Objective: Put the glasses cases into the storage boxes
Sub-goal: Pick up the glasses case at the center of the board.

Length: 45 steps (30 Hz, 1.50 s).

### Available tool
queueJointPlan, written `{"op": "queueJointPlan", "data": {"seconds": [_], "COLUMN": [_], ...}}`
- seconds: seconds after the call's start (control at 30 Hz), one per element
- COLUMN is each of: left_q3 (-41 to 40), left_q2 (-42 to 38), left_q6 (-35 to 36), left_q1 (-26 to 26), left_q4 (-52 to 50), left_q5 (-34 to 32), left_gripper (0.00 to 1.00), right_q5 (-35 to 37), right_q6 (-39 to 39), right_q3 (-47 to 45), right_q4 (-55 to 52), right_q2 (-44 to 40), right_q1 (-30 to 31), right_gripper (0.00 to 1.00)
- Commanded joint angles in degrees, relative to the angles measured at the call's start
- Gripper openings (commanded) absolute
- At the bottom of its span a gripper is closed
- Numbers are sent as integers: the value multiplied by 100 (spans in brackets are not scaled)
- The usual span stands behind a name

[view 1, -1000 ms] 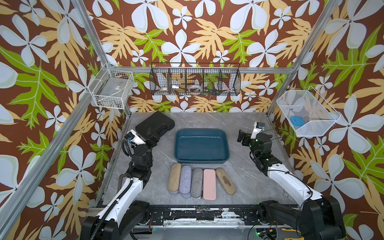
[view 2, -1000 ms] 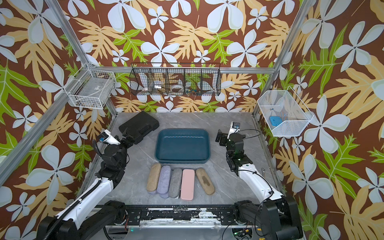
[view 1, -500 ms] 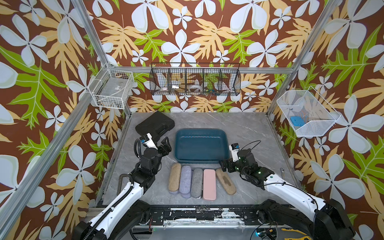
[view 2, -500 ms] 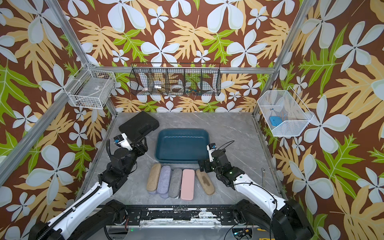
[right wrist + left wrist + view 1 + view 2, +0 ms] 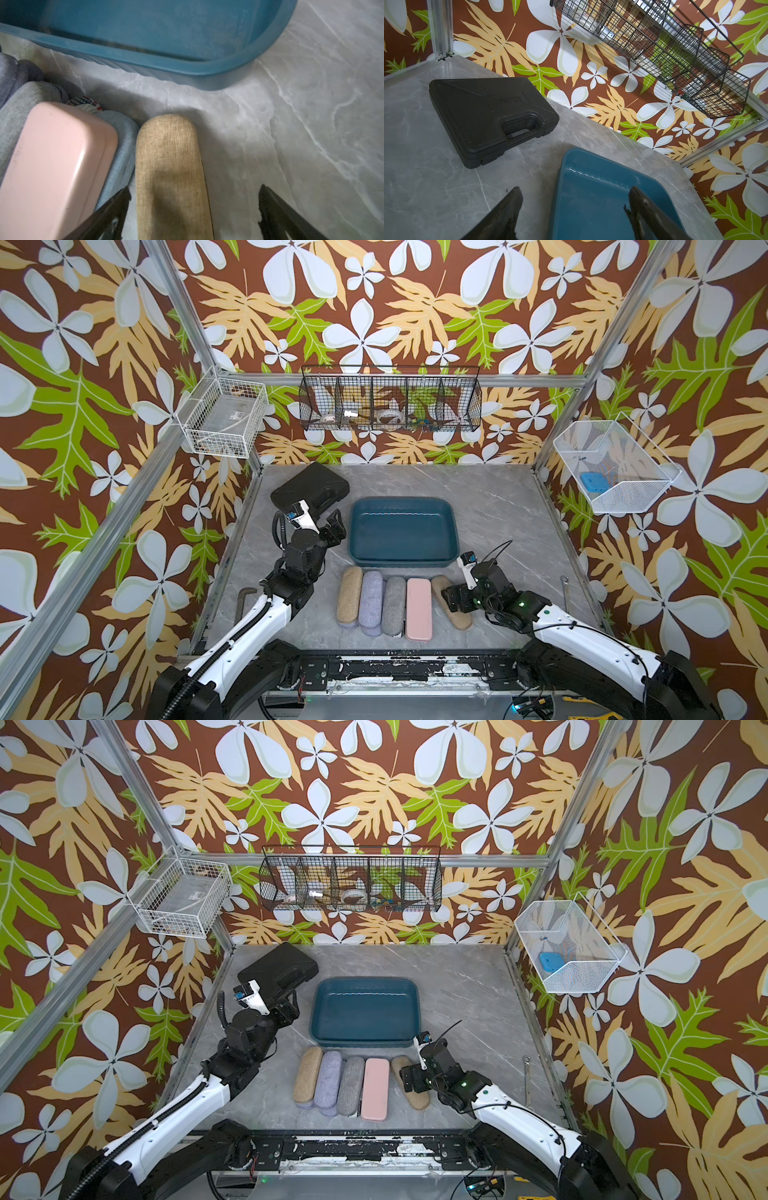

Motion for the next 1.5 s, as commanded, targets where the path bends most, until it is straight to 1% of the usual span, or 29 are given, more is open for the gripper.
{"op": "queueJointPlan", "data": {"seconds": [0.0, 0.17, 0.37, 0.47, 0.6, 0.77, 1.07, 1.13, 1.23, 1.33, 1.37, 1.4, 1.47], "left_q3": [-14, -51, -107, -148, -187, -222, -262, -262, -270, -274, -271, -271, -271], "left_q2": [28, 28, 19, 45, 80, 81, 89, 98, 98, 107, 107, 114, 124], "left_q6": [21, 19, 15, 5, -16, -13, -18, -14, -16, -10, -9, -9, 0], "left_q1": [-8, -7, -9, -4, -8, -4, -6, -5, -5, -8, -5, -6, -3], "left_q4": [193, 245, 279, 306, 299, 323, 377, 377, 377, 377, 378, 390, 386], "left_q5": [66, 104, 130, 138, 156, 147, 164, 165, 156, 147, 147, 143, 139], "left_gripper": [82, 82, 82, 82, 82, 82, 82, 82, 83, 83, 83, 83, 83], "right_q5": [-118, -171, 134, 198, 279, 425, 542, 609, 801, 887, 918, 956, 1007], "right_q6": [254, 261, 275, 362, 496, 532, 616, 640, 756, 852, 883, 925, 987], "right_q3": [-84, -109, -24, -74, -146, -148, -82, -52, -25, -25, -25, -25, -16], "right_q4": [-33, -21, -132, -86, -33, -61, -74, -102, -211, -316, -356, -395, -474], "right_q2": [-89, -24, 236, 340, 385, 436, 737, 817, 876, 882, 873, 853, 785], "right_q1": [32, 175, 665, 810, 895, 965, 1091, 1156, 1242, 1273, 1277, 1282, 1291], "right_gripper": [96, 95, 94, 93, 92, 86, 85, 78, 72, 70, 69, 66, 65]}}
